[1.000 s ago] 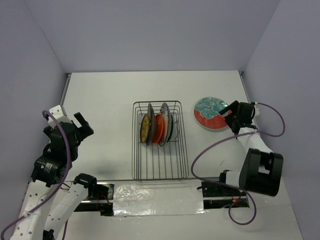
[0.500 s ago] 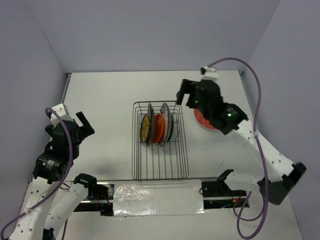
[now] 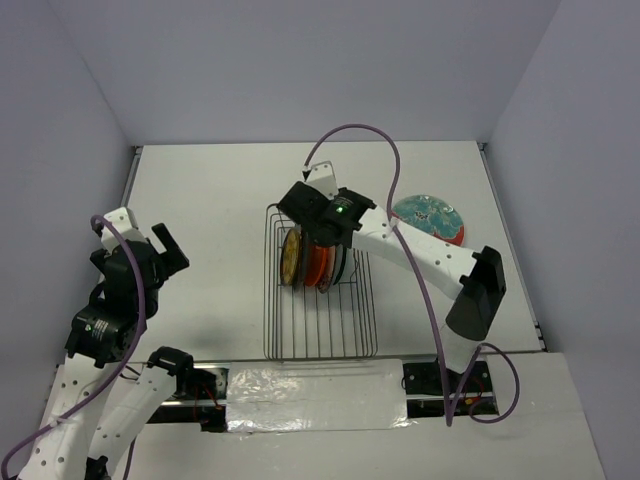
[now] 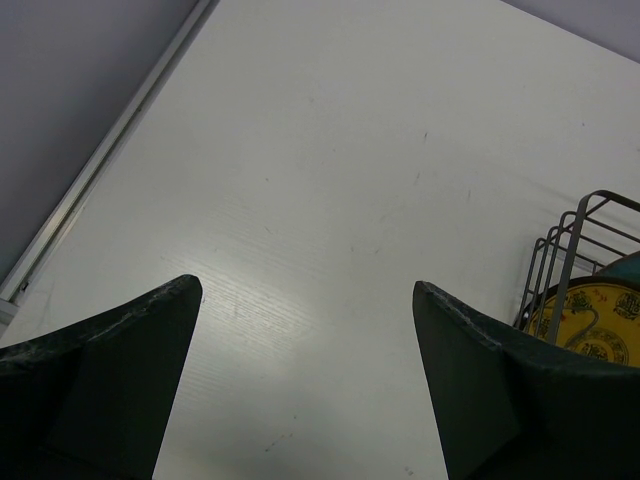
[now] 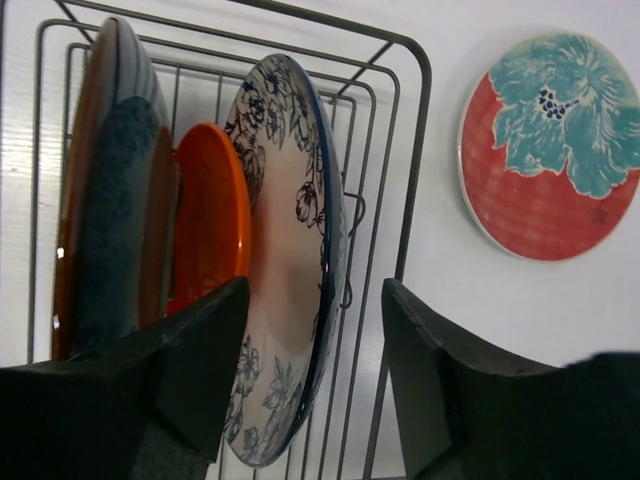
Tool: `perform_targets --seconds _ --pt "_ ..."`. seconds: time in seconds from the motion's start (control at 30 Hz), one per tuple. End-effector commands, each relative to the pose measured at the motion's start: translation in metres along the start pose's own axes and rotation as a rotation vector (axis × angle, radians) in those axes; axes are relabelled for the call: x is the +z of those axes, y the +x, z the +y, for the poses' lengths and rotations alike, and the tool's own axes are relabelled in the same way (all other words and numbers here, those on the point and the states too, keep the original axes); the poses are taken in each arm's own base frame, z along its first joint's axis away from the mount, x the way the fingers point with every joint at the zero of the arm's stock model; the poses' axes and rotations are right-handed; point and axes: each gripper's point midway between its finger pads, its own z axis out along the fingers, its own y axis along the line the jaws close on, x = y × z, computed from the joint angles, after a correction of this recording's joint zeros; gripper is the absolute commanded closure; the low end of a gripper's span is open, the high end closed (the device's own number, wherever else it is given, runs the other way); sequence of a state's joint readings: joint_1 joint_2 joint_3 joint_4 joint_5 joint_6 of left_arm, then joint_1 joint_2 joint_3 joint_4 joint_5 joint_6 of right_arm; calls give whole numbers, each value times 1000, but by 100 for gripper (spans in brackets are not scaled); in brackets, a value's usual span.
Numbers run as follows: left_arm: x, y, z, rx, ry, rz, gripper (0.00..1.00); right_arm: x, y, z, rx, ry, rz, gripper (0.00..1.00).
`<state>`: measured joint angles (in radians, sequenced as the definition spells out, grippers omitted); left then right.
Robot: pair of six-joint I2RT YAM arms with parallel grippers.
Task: Unload the plates from the dish rack
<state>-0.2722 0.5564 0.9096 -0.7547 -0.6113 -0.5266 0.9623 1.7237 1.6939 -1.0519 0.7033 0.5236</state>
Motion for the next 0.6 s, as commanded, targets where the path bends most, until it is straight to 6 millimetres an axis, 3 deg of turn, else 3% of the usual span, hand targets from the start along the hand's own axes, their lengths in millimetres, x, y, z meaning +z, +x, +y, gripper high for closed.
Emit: perform_targets --seconds 0.0,0.13,0.27,0.5,0.57 --pt "0 -6 -5 -9 26 -27 1 1 -4 -9 1 60 -13 39" --pt "-1 -7 -6 -10 30 -29 0 16 9 -9 -32 130 27 49" --pt "0 -6 -8 -6 41 -26 1 16 3 -8 -31 145 19 86" --pt "0 -6 -8 -7 42 -26 0 4 -19 -16 -17 187 -20 89" --pt "0 -6 -8 -7 41 -26 0 -2 -28 -22 -10 214 -34 100"
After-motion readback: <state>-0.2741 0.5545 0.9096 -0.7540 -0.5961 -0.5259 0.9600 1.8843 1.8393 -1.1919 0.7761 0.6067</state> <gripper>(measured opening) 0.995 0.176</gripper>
